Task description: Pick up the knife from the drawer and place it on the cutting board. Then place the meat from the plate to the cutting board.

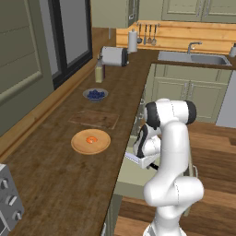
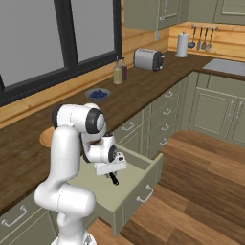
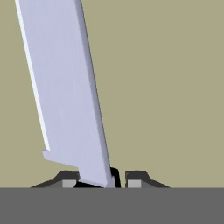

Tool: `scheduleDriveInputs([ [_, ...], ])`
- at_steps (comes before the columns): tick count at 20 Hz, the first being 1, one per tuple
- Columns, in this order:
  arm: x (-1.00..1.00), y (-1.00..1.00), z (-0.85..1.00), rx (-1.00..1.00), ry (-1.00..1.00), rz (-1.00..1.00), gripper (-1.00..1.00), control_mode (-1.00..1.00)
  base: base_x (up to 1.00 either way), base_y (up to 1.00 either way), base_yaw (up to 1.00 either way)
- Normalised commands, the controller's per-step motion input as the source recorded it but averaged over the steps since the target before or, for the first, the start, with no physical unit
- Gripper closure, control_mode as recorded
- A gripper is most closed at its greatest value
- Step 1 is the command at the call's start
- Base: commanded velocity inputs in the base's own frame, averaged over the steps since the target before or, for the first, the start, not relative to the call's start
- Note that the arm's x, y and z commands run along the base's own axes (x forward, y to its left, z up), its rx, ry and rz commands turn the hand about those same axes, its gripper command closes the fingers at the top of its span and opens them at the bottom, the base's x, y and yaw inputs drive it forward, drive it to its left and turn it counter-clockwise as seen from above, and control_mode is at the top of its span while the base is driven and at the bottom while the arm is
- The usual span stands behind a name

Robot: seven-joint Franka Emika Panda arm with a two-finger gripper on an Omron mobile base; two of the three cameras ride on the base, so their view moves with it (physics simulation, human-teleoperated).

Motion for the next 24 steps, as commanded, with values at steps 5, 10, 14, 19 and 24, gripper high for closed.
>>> scheduleDriveInputs([
  [5, -0.21, -0.06, 0.22, 0.00, 0.04, 0.00, 1.00, -1.00, 0.00, 0.00, 0.00],
  [10, -0.61, -0.26, 0.97, 0.02, -0.01, 0.01, 1.00, -1.00, 0.00, 0.00, 0.00],
  [14, -0.39, -0.01, 1.00, 0.03, -0.04, 0.01, 1.00, -1.00, 0.00, 0.00, 0.00],
  [19, -0.04, 0.11, 1.00, 0.02, -0.12, 0.03, 1.00, -1.00, 0.00, 0.00, 0.00],
  [24, 0.22, 0.06, 1.00, 0.02, -0.16, 0.16, 1.00, -1.00, 0.00, 0.00, 0.00],
])
